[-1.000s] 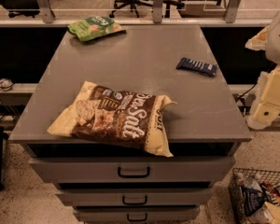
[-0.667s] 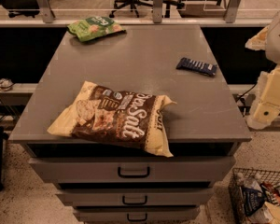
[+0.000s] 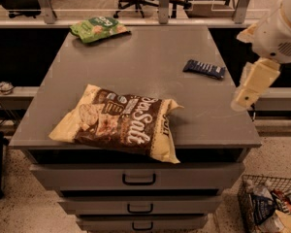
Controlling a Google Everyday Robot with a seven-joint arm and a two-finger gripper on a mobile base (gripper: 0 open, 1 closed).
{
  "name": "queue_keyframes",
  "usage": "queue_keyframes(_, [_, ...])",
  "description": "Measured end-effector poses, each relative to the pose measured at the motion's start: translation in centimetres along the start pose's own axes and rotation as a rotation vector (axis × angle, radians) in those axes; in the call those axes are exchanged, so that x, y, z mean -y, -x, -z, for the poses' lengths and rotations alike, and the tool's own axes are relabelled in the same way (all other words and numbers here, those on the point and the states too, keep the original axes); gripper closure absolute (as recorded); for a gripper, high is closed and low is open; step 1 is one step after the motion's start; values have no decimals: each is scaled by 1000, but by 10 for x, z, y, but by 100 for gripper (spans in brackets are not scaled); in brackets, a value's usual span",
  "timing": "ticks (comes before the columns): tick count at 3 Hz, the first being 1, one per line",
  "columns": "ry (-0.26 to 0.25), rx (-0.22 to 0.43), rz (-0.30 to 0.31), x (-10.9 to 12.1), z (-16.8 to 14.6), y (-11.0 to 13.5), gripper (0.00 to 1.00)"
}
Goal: Move rxbar blueberry near green rice chip bag
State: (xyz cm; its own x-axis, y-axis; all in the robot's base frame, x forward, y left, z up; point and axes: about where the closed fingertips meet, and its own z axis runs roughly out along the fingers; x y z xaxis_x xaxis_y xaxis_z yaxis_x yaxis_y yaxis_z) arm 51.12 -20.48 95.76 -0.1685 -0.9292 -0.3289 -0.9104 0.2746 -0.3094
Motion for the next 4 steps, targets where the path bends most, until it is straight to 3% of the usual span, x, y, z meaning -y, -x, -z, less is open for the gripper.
queue_keyframes(1, [-28, 78, -43, 51, -37, 1, 0])
queue_keyframes(2, [-25, 172, -127, 99, -77, -4, 0])
queue_keyframes(3, [4, 260, -219, 132, -116, -4, 0])
queue_keyframes(4, [39, 306, -283, 146, -148, -3, 0])
